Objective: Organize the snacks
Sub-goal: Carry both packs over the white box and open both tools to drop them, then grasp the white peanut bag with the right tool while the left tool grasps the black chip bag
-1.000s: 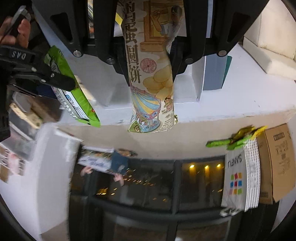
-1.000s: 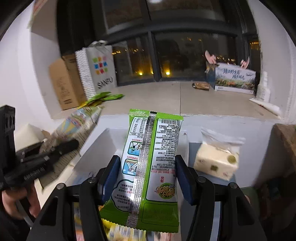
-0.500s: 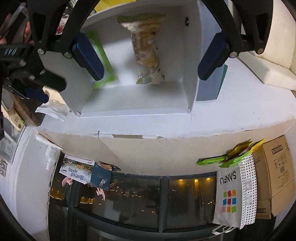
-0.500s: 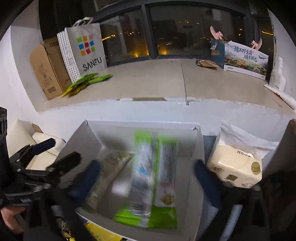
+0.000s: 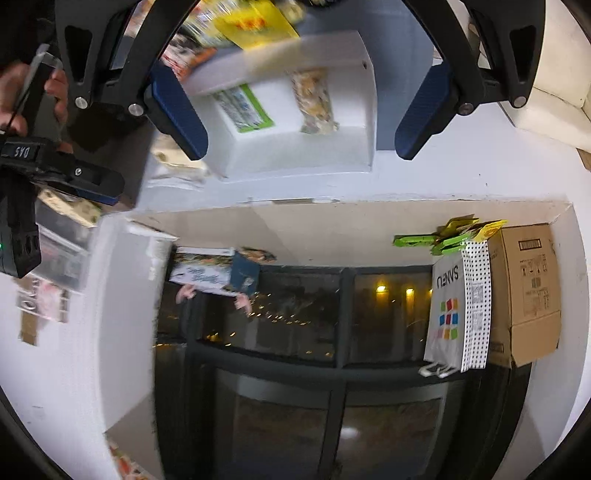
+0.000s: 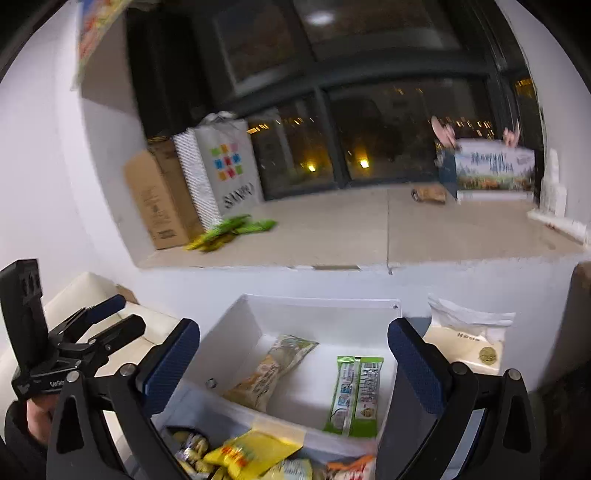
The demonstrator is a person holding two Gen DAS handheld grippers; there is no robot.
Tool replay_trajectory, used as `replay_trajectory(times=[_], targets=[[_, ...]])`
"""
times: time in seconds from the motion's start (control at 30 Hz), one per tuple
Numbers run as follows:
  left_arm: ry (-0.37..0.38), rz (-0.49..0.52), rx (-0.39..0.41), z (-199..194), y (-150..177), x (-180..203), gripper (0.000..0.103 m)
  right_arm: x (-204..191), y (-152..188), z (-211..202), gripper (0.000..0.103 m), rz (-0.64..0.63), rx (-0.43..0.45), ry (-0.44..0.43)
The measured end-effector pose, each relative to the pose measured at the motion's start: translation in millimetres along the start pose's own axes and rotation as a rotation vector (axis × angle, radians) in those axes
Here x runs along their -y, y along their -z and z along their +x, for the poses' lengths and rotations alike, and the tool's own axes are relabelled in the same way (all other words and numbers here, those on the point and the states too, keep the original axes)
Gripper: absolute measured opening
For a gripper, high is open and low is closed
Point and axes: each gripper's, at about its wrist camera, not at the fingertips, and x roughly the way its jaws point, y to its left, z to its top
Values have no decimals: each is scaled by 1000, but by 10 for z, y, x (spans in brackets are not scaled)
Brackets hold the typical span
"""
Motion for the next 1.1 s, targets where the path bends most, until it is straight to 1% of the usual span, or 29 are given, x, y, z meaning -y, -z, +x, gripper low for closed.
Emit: replay_trajectory(times=[0.1, 0.13, 0.2, 0.23, 0.3, 0.33, 0.37, 0.43, 0.5, 0.57, 0.6, 0.63, 0.7, 0.8, 0.9, 0.97, 1.1], targets=[[19, 7, 8, -376, 155, 99, 103, -204, 165, -455, 103, -76, 51, 4], [39, 0, 7, -521, 240, 117, 103, -243, 213, -561, 103, -94, 62, 5], [55, -9, -6, -726, 384, 134, 103, -380, 415, -903, 103, -137, 99, 2], [58, -20, -11, -873, 502, 145, 103, -406, 476, -992, 103, -148, 104, -2], [63, -29, -16, -1071, 683, 162, 103, -469, 724, -1286, 103, -169, 120, 4], [65, -41, -15, -1143, 757, 165, 103, -470, 800, -1367, 103, -170, 122, 9], [68, -55, -19, -1215, 853, 164, 103, -474, 965, -1494, 103, -173, 122, 27], [68, -75, -40, -1319, 1045, 174, 103, -441, 1170, -1621, 103, -166, 115, 54], [68, -107, -59, -1371, 1190, 165, 103, -412, 1445, -1743, 103, -170, 94, 86], [92, -127, -71, -1408, 1299, 154, 103, -365, 1693, -1808, 103, -161, 65, 121], [87, -125, -73, -1410, 1325, 146, 103, -348, 1792, -1815, 103, -159, 48, 128], [78, -129, -77, -1393, 1324, 139, 103, -325, 1839, -1816, 103, -154, 34, 126], [69, -157, -82, -1365, 1319, 116, 103, -289, 1974, -1736, 103, -150, -36, 112], [109, -181, -76, -1365, 1294, 127, 103, -274, 2046, -1643, 103, -162, -65, 141], [100, -144, -78, -1374, 1303, 192, 103, -280, 2049, -1539, 103, -164, -94, 160], [109, -139, -79, -1366, 1295, 206, 103, -311, 2074, -1502, 103, -180, -108, 170], [126, -136, -88, -1342, 1307, 230, 103, -338, 2111, -1450, 103, -191, -126, 154]])
